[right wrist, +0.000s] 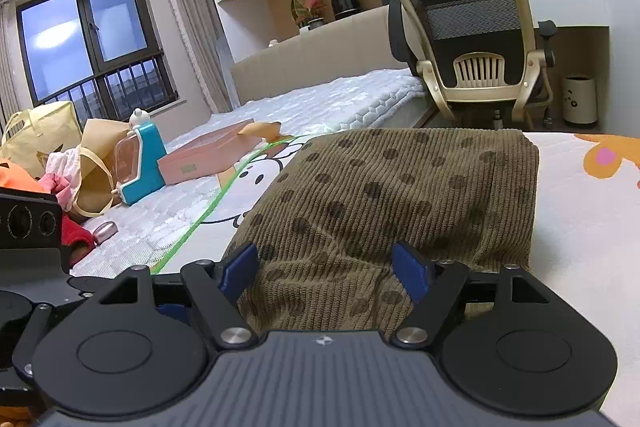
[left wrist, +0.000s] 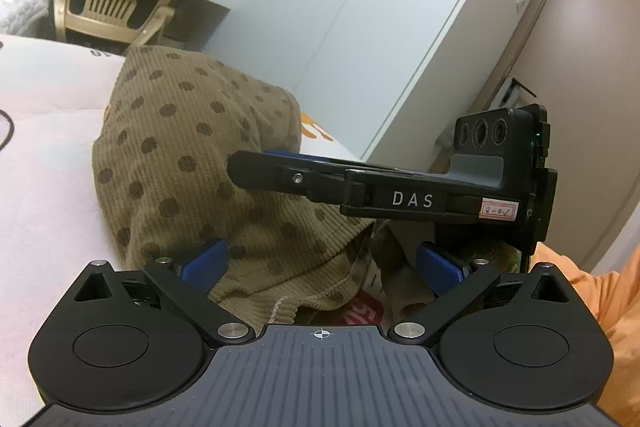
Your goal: Fold clothes
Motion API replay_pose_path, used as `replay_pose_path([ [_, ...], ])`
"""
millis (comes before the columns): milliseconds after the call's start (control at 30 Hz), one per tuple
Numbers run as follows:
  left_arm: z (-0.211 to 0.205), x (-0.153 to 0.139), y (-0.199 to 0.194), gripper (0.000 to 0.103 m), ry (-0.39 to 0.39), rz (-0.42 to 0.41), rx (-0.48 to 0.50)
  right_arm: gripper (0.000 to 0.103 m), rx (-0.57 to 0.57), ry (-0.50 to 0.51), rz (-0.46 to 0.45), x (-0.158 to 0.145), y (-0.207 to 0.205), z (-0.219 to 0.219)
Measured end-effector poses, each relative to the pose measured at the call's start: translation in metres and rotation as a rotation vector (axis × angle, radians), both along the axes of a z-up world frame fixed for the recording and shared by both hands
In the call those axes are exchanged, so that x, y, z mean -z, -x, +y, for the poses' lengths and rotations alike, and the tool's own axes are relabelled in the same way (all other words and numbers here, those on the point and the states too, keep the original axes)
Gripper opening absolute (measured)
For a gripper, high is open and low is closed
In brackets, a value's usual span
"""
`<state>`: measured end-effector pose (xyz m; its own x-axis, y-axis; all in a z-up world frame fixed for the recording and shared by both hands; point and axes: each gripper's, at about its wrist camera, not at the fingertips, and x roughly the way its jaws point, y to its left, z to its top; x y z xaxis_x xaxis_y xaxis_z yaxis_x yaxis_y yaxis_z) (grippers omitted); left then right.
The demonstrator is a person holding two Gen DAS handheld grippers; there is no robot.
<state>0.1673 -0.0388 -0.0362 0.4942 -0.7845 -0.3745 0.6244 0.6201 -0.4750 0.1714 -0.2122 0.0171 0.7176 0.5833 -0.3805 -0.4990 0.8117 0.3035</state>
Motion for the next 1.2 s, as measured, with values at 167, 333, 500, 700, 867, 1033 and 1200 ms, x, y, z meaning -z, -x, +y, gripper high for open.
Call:
replay_pose_path([
  [167, 0.007, -0.018, 0.008, 0.103, 0.009, -0.013, -0.039, 0.091, 0.022, -0.042, -0.041, -0.005, 0.011, -0.010],
  [333, 0.011, -0.044, 0.006, 0.103, -0.074, -0.109, -0.156, 0.103, 0.113, -0.115, -0.084, -0.019, 0.017, -0.032],
  [500, 0.017, -0.043, -0.023, 0.103, -0.067, -0.049, -0.364, 0.103, 0.227, 0.013, -0.038, -0.015, 0.007, -0.029],
  [700, 0.003, -0.012, -0.044, 0.103, -0.187, 0.013, -0.435, 0.103, 0.218, 0.199, 0.038, -0.003, -0.007, -0.006],
  [867, 0.008, 0.004, -0.056, 0.103, -0.156, 0.088, -0.432, 0.103, 0.210, 0.225, 0.068, -0.002, -0.010, -0.004],
  [1033, 0.011, 0.008, -0.057, 0.103, -0.129, 0.096, -0.433, 0.103, 0.198, 0.119, 0.165, 0.003, -0.015, -0.015],
  [1200, 0.016, 0.010, -0.053, 0.103, -0.080, 0.103, -0.432, 0.103, 0.197, 0.014, 0.141, -0.018, -0.012, -0.037],
])
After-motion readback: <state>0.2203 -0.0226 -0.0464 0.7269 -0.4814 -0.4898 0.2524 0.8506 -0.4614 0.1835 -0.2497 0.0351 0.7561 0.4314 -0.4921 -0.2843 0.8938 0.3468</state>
